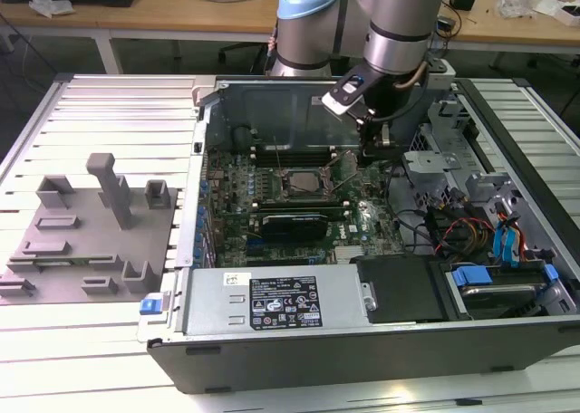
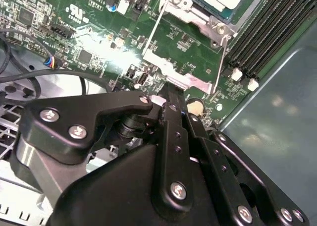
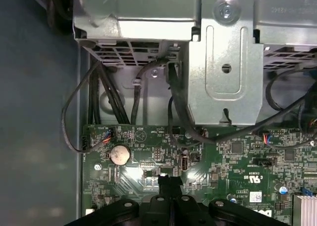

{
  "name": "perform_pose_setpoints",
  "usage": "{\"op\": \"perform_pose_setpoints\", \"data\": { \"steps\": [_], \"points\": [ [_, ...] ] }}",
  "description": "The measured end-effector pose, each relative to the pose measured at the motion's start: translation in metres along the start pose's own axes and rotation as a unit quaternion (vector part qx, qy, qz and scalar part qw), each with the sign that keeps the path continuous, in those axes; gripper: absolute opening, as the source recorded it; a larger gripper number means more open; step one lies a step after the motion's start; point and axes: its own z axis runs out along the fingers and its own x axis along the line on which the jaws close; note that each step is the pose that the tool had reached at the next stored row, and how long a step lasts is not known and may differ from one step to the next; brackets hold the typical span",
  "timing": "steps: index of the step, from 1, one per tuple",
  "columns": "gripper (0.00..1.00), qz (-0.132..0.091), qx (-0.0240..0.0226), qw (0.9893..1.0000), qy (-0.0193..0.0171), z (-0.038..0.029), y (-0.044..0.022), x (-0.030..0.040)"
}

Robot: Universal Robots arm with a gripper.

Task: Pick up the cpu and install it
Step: 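Close the cpu cover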

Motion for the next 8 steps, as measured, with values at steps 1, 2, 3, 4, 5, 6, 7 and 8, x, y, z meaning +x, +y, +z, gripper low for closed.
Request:
{"op": "perform_pose_setpoints", "data": {
  "steps": [1,2,3,4,5,6,7,8],
  "points": [
    [0.11,0.000,0.0000,1.0000,0.0000,0.0000,-0.0007,0.0002],
    [0.11,0.000,0.0000,1.0000,0.0000,0.0000,-0.0016,0.0003],
    [0.11,0.000,0.0000,1.0000,-0.0001,0.0000,-0.0027,0.0004],
    [0.11,0.000,0.0000,1.0000,-0.0001,0.0000,-0.0035,0.0004],
    [0.11,0.000,0.0000,1.0000,0.0000,0.0000,-0.0045,0.0005],
    [0.11,0.000,0.0000,1.0000,0.0000,0.0000,-0.0053,0.0005],
    [0.11,0.000,0.0000,1.0000,0.0000,0.0000,-0.0060,0.0005],
    [0.11,0.000,0.0000,1.0000,0.0000,0.0000,-0.0067,0.0005]
  ]
}}
